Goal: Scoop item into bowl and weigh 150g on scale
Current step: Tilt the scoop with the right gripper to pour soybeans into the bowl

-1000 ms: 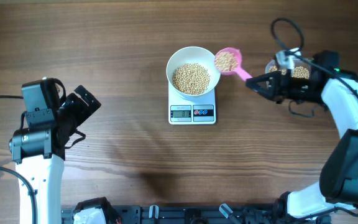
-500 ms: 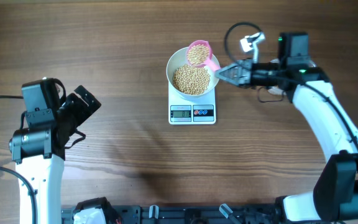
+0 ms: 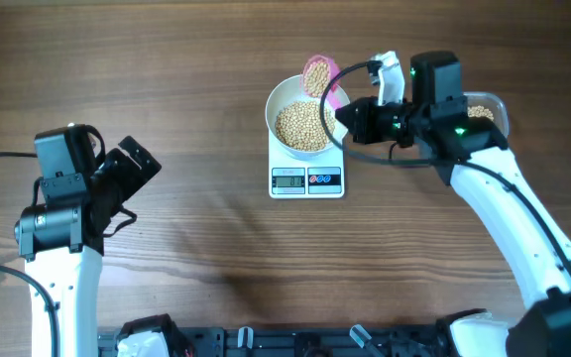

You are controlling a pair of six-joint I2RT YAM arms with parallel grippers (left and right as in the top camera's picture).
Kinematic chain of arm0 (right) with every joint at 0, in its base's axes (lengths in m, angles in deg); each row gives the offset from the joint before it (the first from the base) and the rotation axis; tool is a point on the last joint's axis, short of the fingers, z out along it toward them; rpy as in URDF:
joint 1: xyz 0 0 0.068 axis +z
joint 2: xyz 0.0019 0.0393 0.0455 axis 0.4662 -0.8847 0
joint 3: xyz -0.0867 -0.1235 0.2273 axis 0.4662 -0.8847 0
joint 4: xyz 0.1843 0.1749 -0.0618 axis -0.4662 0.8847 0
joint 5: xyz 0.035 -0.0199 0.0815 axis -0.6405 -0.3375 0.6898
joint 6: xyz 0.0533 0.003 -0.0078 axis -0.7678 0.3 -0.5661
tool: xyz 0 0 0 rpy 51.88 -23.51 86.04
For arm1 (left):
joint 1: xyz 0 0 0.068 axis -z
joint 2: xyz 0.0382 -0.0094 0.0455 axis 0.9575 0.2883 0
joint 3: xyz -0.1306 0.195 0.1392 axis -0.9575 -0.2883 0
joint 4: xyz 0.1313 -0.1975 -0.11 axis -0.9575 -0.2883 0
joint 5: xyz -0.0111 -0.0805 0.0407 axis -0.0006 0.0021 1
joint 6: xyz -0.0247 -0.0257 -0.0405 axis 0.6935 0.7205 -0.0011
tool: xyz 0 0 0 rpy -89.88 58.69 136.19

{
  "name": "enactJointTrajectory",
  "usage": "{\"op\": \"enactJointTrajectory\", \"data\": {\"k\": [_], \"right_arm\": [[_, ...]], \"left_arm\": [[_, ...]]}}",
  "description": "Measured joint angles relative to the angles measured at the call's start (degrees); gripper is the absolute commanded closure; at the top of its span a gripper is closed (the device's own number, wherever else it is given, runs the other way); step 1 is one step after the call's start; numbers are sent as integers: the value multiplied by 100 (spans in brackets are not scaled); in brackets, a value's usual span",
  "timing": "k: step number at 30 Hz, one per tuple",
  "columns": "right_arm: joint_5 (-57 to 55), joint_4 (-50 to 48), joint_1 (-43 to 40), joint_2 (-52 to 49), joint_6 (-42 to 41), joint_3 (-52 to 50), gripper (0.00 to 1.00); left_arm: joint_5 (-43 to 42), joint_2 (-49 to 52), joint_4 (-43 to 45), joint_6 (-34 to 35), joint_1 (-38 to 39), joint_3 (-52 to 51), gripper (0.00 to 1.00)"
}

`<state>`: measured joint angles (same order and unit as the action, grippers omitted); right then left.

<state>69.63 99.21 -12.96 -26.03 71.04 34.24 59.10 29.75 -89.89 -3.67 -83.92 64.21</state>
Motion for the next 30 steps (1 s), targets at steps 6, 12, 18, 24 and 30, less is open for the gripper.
{"op": "enactJointTrajectory", "data": {"k": [6, 12, 18, 24, 30], "right_arm": [[-706, 208, 275, 114, 745, 0, 96], [-1440, 520, 662, 114, 1480, 0, 96], [-2164, 535, 1047, 114, 2022, 0, 96], [-2575, 535, 1115, 114, 2253, 0, 96], [-2975, 538, 1222, 114, 2505, 0, 96]], "left_arm": [[0, 0, 44, 0, 0, 0, 0], [0, 0, 44, 0, 0, 0, 0], [0, 0, 44, 0, 0, 0, 0], [0, 0, 44, 0, 0, 0, 0], [0, 0, 44, 0, 0, 0, 0]]}}
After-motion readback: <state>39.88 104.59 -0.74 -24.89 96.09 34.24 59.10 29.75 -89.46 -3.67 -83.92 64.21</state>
